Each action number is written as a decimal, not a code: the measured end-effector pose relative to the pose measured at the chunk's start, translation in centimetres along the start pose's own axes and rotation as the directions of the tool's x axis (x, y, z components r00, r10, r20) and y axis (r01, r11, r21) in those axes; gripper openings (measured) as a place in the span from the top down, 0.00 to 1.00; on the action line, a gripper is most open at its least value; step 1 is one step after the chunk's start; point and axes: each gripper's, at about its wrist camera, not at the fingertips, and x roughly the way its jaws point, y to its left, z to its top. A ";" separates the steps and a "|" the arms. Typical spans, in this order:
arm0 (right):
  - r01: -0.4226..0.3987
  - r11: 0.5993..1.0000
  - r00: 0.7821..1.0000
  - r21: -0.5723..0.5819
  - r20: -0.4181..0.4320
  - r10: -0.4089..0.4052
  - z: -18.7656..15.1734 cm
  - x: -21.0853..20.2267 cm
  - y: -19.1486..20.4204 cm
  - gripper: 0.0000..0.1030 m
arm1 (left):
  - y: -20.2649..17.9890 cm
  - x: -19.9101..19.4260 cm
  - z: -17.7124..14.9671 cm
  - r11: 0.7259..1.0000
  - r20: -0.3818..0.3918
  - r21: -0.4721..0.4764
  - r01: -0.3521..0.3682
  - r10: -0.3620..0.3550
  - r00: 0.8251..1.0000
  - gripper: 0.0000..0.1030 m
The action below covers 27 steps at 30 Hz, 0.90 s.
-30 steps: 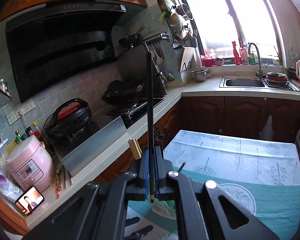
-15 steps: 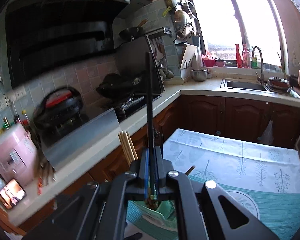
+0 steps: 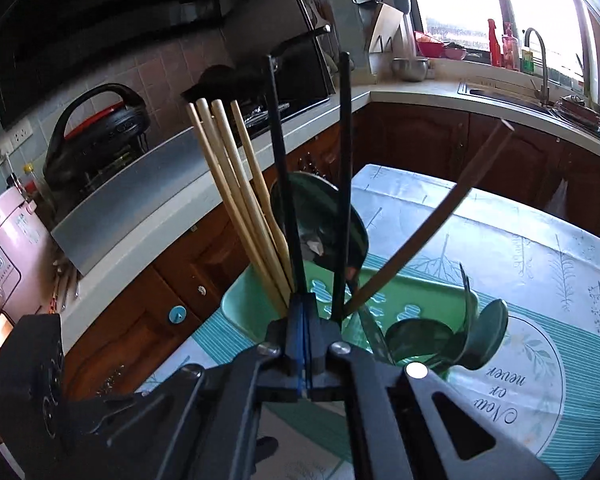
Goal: Organize utensils
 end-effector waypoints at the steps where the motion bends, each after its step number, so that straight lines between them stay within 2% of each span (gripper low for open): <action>1: -0.005 1.000 1.000 0.006 0.004 0.005 -0.1 -0.2 -0.1 1.00 | -0.1 0.0 0.0 1.000 -0.001 0.002 0.000 0.000 1.000 0.63; 5: -0.014 0.999 1.000 0.030 0.025 0.013 -0.6 -1.4 -0.6 1.00 | -0.6 0.1 0.0 1.000 -0.007 0.005 0.000 0.000 1.000 0.63; 9: -0.020 0.998 0.999 0.065 0.052 0.017 -1.5 -3.0 -1.3 0.99 | -1.1 0.0 -0.2 1.000 -0.008 0.012 0.002 -0.002 1.000 0.50; 13: -0.019 0.994 0.997 0.111 0.078 0.010 -2.7 -4.8 -2.5 0.96 | -1.7 -0.2 -0.4 1.000 -0.006 0.019 0.005 -0.005 1.000 0.42; 18: 0.020 0.985 0.995 0.173 0.092 -0.036 -4.9 -6.7 -4.6 0.94 | -3.1 -0.3 -1.0 0.999 -0.005 0.046 -0.006 0.006 1.000 0.33; 23: 0.085 0.971 0.990 0.222 0.089 -0.106 -7.2 -8.2 -5.9 0.93 | -4.9 -0.5 -1.9 0.995 -0.010 0.087 -0.047 0.048 0.999 0.22; 24: 0.097 0.969 0.989 0.228 0.086 -0.119 -7.6 -8.5 -6.1 0.88 | -5.2 -0.5 -2.0 0.995 -0.010 0.088 -0.056 0.057 0.998 0.22; 27: 0.147 0.955 0.980 0.257 0.094 -0.176 -9.5 -9.8 -6.3 0.63 | -6.0 -0.9 -2.5 0.993 -0.003 0.095 -0.063 0.063 0.998 0.20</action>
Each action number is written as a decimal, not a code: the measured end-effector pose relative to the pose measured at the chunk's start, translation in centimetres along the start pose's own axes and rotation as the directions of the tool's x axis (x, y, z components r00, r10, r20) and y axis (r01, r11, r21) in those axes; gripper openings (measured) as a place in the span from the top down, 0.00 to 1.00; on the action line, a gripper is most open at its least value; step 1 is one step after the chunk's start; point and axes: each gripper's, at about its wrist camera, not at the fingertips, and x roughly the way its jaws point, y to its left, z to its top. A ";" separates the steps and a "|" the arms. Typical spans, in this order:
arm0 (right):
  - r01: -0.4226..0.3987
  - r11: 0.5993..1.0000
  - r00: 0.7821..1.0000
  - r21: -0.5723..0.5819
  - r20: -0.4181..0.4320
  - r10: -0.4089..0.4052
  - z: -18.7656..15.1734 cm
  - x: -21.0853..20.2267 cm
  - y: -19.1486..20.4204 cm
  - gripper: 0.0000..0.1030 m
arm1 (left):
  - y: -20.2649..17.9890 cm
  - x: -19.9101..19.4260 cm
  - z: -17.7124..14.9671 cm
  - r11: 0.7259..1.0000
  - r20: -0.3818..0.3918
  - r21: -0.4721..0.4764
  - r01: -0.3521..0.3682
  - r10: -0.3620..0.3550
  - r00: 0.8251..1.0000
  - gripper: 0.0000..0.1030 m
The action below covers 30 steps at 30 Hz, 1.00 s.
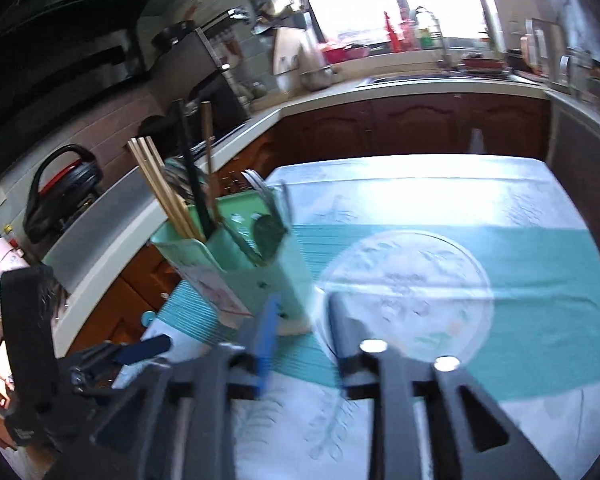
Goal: Organize utensils
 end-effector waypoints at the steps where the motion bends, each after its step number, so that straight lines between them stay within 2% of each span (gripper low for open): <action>1: 0.018 1.000 1.000 0.004 0.010 -0.018 -0.6 -0.5 -0.2 0.58 | -0.3 -0.2 -0.1 1.000 0.004 0.002 -0.003 0.003 1.000 0.19; 4: 0.072 0.997 0.997 0.007 0.000 -0.072 -1.9 -1.4 -0.8 0.56 | -1.2 -0.8 -0.1 1.000 0.021 -0.004 -0.023 0.023 1.000 0.15; 7: 0.087 0.996 0.996 0.034 -0.029 -0.086 -2.6 -2.1 -1.5 0.52 | -1.9 -1.1 0.0 0.999 0.002 -0.022 -0.045 0.045 0.999 0.10; 9: 0.100 0.994 0.994 0.051 -0.040 -0.098 -3.0 -2.8 -1.9 0.48 | -2.8 -1.8 -0.1 0.998 0.029 0.004 -0.055 0.055 0.998 0.09; 13: 0.120 0.991 0.992 0.054 -0.049 -0.117 -3.4 -4.0 -1.9 0.47 | -4.2 -3.2 -0.2 0.990 0.085 0.054 -0.128 0.123 0.989 0.09; 15: 0.131 0.990 0.991 0.044 -0.043 -0.129 -3.4 -4.7 -1.7 0.47 | -4.7 -3.8 -0.2 0.988 0.104 0.062 -0.139 0.132 0.986 0.09; 19: 0.164 0.986 0.986 0.020 -0.014 -0.164 -3.6 -5.7 -1.0 0.40 | -5.1 -5.3 -0.4 0.984 0.147 0.060 -0.165 0.155 0.977 0.09; 23: 0.176 0.984 0.984 0.001 0.005 -0.176 -4.0 -6.4 -0.5 0.38 | -4.8 -6.3 -0.3 0.985 0.177 0.047 -0.168 0.157 0.972 0.09; 30: 0.192 0.981 0.981 -0.013 0.035 -0.191 -4.2 -7.1 -0.2 0.38 | -4.6 -6.2 -0.4 0.985 0.160 0.031 -0.168 0.161 0.974 0.09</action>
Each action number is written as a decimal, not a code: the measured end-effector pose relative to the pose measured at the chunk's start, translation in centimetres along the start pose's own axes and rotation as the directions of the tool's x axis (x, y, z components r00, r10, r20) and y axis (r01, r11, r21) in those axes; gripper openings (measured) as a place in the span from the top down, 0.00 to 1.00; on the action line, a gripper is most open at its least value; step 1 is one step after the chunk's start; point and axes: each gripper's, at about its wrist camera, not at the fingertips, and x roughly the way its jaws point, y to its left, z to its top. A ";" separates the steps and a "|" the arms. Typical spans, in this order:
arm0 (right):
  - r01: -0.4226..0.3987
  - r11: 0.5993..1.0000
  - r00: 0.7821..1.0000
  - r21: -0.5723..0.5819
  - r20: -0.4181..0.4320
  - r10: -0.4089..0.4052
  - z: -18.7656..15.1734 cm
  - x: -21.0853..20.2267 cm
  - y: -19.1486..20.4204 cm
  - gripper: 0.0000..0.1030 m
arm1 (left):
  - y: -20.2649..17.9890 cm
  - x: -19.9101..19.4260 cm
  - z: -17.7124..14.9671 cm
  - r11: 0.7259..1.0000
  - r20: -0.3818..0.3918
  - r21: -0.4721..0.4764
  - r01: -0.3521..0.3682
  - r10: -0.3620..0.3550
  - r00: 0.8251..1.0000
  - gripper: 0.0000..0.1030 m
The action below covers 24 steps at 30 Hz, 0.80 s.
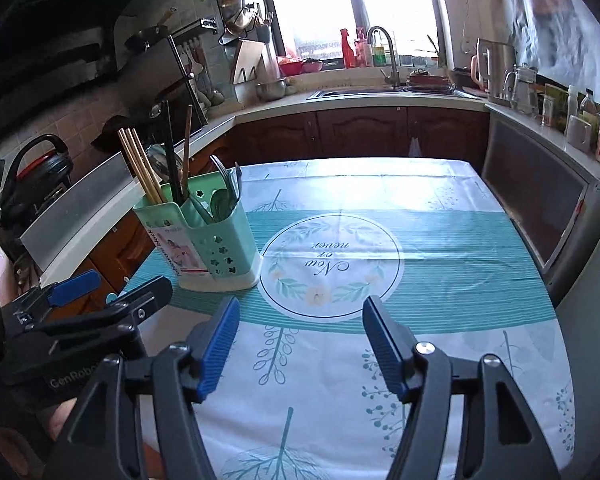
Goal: Organize utensils
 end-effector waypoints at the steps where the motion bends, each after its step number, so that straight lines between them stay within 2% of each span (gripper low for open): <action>1: 0.003 1.000 1.000 0.000 -0.001 -0.003 0.0 0.0 0.1 0.38 | 0.0 0.0 0.0 1.000 -0.002 0.001 -0.002 0.002 1.000 0.09; 16: 0.026 1.000 1.000 0.015 -0.003 -0.026 -0.1 -0.1 -0.1 0.38 | -0.4 0.0 0.3 1.000 0.012 0.005 -0.001 0.001 1.000 0.09; 24: 0.042 0.999 0.999 0.009 0.026 -0.043 0.1 -0.8 -0.1 0.38 | -0.6 -0.5 0.7 1.000 0.029 0.009 0.003 -0.003 1.000 0.09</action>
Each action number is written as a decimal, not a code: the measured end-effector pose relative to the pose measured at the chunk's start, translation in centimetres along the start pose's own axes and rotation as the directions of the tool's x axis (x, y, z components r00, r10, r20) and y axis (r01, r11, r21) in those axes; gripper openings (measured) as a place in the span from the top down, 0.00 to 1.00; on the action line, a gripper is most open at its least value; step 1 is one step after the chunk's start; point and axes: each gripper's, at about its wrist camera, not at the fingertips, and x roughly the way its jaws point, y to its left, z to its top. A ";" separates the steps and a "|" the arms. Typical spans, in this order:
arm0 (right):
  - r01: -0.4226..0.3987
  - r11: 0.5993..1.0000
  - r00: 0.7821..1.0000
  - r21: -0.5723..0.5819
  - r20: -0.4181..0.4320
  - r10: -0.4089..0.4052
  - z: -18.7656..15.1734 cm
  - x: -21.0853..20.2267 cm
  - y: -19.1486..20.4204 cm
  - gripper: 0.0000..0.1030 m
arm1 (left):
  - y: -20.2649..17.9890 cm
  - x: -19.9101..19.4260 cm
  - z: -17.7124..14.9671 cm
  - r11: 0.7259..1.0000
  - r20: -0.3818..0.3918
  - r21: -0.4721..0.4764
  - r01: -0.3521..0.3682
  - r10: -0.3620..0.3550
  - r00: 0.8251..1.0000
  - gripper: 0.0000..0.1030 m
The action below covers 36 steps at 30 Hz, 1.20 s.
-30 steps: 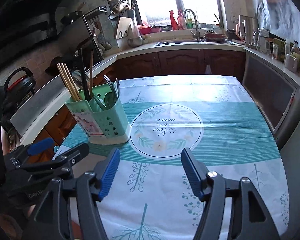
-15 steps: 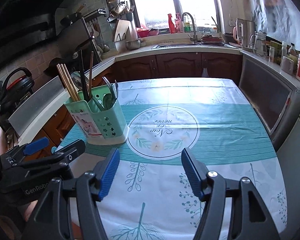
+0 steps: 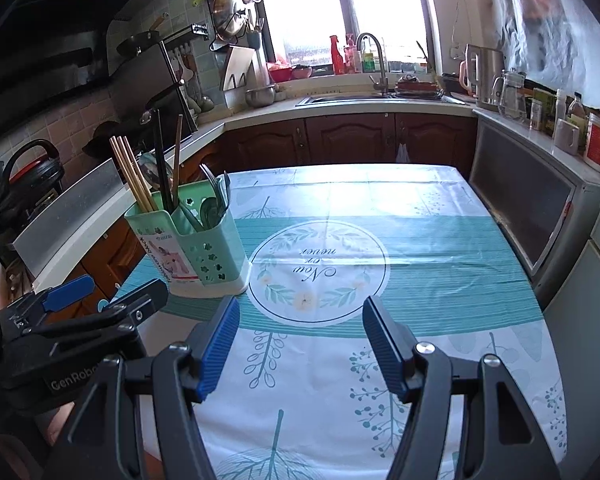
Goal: Organize utensils
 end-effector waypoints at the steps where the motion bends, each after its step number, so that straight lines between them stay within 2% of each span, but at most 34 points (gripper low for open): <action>1: 0.000 1.000 1.000 0.000 0.003 0.000 0.0 -0.1 0.0 0.38 | 0.0 0.0 0.0 1.000 -0.002 -0.001 0.000 0.000 1.000 0.09; 36: -0.011 1.000 1.000 0.005 -0.013 0.011 0.1 0.2 0.0 0.38 | 0.4 0.2 -0.2 1.000 -0.020 -0.008 -0.016 0.016 1.000 0.09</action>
